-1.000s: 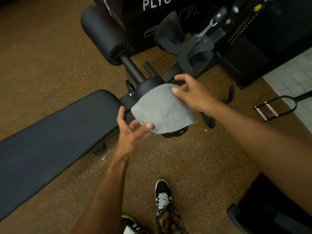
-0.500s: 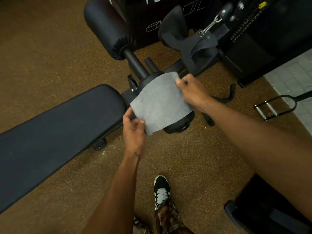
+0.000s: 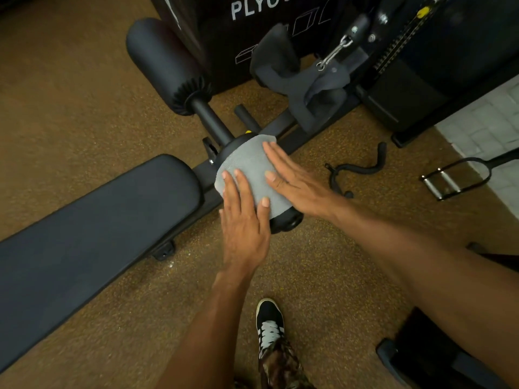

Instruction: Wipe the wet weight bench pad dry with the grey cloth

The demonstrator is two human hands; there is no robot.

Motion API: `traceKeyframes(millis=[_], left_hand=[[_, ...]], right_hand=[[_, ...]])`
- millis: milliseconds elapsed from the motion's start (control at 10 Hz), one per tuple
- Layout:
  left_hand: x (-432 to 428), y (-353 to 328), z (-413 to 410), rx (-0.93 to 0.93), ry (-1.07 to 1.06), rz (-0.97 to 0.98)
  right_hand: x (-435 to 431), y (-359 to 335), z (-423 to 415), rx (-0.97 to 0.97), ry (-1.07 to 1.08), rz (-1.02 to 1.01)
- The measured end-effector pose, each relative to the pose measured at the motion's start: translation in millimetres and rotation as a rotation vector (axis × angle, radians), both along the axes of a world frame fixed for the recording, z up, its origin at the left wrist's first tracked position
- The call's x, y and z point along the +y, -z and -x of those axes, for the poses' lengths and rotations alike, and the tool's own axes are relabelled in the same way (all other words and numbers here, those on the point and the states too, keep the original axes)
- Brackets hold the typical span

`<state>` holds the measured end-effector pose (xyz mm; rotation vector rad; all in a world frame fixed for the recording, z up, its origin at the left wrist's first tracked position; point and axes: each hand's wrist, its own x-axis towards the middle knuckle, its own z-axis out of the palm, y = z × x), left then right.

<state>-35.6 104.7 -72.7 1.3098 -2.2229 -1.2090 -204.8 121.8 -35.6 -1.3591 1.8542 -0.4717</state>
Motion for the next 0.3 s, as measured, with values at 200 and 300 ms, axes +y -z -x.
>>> traceKeyframes(millis=[200,300], left_hand=[[1,-19,-2,-0.337,-0.017,0.167],[-2,-35,1,-0.280,0.044,0.327]], right_hand=[[3,-11,4,0.259,-0.067,-0.062],[11,-29,3,0.329,0.078,-0.004]])
